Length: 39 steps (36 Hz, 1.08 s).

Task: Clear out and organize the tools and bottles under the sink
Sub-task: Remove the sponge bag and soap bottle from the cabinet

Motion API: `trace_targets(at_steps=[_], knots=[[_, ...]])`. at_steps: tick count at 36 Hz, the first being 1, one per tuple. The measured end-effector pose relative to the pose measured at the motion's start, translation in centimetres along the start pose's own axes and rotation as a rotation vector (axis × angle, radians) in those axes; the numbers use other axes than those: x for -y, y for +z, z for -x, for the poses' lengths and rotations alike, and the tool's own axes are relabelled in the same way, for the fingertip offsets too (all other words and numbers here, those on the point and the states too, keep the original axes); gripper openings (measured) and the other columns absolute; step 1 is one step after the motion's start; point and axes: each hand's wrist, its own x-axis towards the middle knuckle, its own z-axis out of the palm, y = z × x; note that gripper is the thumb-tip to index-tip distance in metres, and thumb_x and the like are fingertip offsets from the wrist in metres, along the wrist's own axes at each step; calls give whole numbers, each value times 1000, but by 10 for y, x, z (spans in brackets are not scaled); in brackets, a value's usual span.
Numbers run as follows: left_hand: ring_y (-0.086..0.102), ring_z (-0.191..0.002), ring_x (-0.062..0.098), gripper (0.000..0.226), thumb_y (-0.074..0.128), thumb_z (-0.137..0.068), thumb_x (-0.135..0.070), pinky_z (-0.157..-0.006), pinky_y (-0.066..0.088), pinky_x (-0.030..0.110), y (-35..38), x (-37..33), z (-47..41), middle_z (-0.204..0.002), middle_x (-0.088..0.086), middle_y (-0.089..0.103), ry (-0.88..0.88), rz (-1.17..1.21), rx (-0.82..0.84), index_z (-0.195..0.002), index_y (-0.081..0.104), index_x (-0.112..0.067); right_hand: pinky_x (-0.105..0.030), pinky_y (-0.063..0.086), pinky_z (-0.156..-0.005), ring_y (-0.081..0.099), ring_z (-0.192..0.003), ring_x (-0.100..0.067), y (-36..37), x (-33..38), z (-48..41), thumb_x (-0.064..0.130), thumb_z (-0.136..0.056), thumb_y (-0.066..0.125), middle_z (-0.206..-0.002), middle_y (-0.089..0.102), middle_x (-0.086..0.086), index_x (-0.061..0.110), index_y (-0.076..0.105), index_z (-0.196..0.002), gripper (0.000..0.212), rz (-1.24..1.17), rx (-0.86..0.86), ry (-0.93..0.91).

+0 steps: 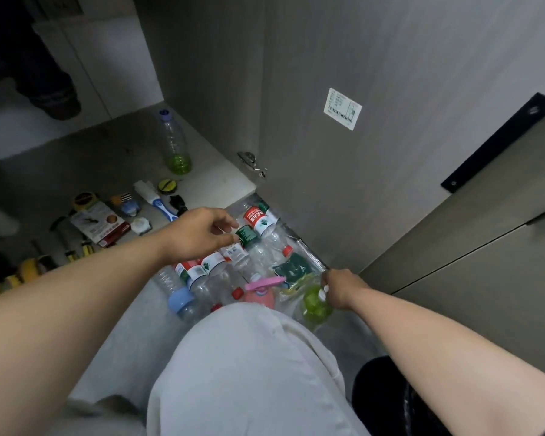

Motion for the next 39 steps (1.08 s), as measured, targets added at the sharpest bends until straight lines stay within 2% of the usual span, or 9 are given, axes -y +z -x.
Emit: trace_targets(at_steps=[5, 9, 14, 19, 21, 25, 28, 32, 39], knots=[[67, -101, 11, 23, 72, -93, -31, -98, 55, 40, -2, -2, -2, -109, -5, 71, -10, 18, -26, -115, 68, -24, -32, 53, -91, 62, -118, -29, -18, 5, 3, 23, -85, 60, -133, 60, -9, 17, 57, -131, 46, 149, 109, -8], [66, -102, 11, 24, 71, -94, -29, -98, 54, 39, -5, -1, 3, -109, -5, 70, -21, 17, -38, -118, 68, -23, -34, 53, -87, 65, -109, -31, -45, 31, 5, 23, -86, 53, -124, 64, -12, 15, 63, -117, 34, 182, 49, -72], [65, -103, 12, 24, 68, -96, -26, -96, 55, 35, -26, 19, 12, -111, -4, 69, -50, -2, -52, -119, 68, -19, -29, 50, -80, 66, -95, -24, -94, 86, -2, 27, -89, 58, -98, 68, -1, 26, 65, -88, 7, -71, -158, -290], [65, -101, 10, 20, 65, -97, -29, -82, 49, 22, -59, 68, 14, -110, -7, 70, -127, -54, -165, -116, 72, -23, -26, 50, -82, 66, -94, -21, -132, 152, -33, 21, -88, 65, -102, 71, -2, 22, 70, -103, 16, -149, -328, -478], [65, -101, 11, 16, 65, -97, -27, -88, 52, 28, -66, 93, 12, -110, -6, 71, -162, -36, -212, -111, 73, -24, -25, 49, -80, 63, -92, -18, -145, 181, -54, 20, -87, 68, -107, 66, -3, 23, 67, -111, 24, -173, -335, -497], [67, -98, 16, 15, 60, -97, -17, -91, 55, 37, -73, 142, 3, -106, 0, 73, -236, 30, -301, -106, 73, -17, -34, 46, -100, 55, -112, -27, -171, 239, -97, 25, -86, 67, -127, 50, -12, 21, 51, -133, 51, -133, -384, -517], [65, -85, 11, 15, 57, -98, -20, -76, 54, 32, -72, 176, -8, -90, -8, 69, -260, 49, -370, -93, 69, -27, -39, 43, -106, 50, -123, -38, -192, 286, -129, 27, -87, 66, -140, 37, -17, 24, 39, -142, 61, -137, -441, -527], [54, -69, -7, 22, 57, -96, -20, -59, 37, 19, -60, 207, -20, -74, -22, 59, -266, 118, -506, -85, 59, -39, -38, 43, -103, 46, -130, -40, -220, 341, -159, 27, -88, 63, -148, 31, -18, 29, 30, -149, 69, -127, -552, -588], [58, -86, 7, 21, 59, -95, -16, -74, 42, 26, -29, 231, -25, -98, -6, 58, -242, 265, -584, -89, 60, -37, -34, 42, -102, 50, -127, -38, -230, 387, -197, 9, -92, 58, -146, 37, -14, 21, 42, -145, 57, -12, -595, -550]])
